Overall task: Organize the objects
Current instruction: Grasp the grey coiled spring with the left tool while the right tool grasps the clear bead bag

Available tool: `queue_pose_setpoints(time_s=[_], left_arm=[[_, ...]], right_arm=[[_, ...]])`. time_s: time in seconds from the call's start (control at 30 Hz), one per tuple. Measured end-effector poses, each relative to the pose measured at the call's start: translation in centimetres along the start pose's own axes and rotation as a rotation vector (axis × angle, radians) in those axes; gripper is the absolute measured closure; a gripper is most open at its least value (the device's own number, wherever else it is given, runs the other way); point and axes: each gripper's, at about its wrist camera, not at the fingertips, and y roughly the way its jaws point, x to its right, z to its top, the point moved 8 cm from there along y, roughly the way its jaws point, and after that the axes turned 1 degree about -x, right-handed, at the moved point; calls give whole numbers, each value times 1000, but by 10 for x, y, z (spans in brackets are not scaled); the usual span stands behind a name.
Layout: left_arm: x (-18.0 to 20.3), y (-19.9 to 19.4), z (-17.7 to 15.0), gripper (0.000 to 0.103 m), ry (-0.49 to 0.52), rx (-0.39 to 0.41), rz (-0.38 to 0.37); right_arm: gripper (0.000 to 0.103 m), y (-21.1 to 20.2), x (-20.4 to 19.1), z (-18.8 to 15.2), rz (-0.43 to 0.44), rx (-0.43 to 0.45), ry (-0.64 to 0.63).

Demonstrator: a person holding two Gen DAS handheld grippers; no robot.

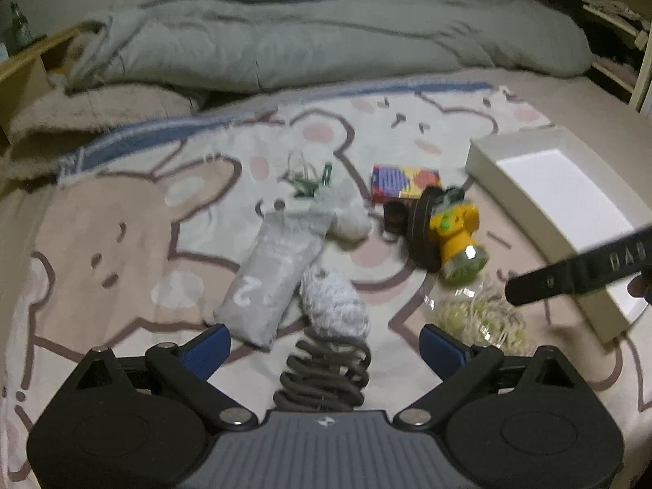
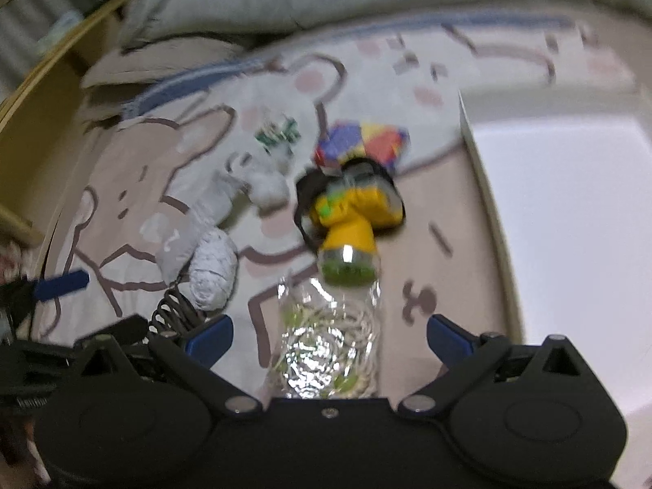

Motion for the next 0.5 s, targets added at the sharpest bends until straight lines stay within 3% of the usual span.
queue_pose_setpoints(time_s=[0.2,0.37,0.5], left_arm=[[-9,21,-16,6,-23,-77,-67],[-18,36,-26,6,-40,-117,-45],[-19,48,-34,7,-78,-168,-82]], right_arm=[[1,31,3,-13,17,-105,121],[1,45,-10,-22,47,-166,105],[1,57,-15,-26,9,-176,61]])
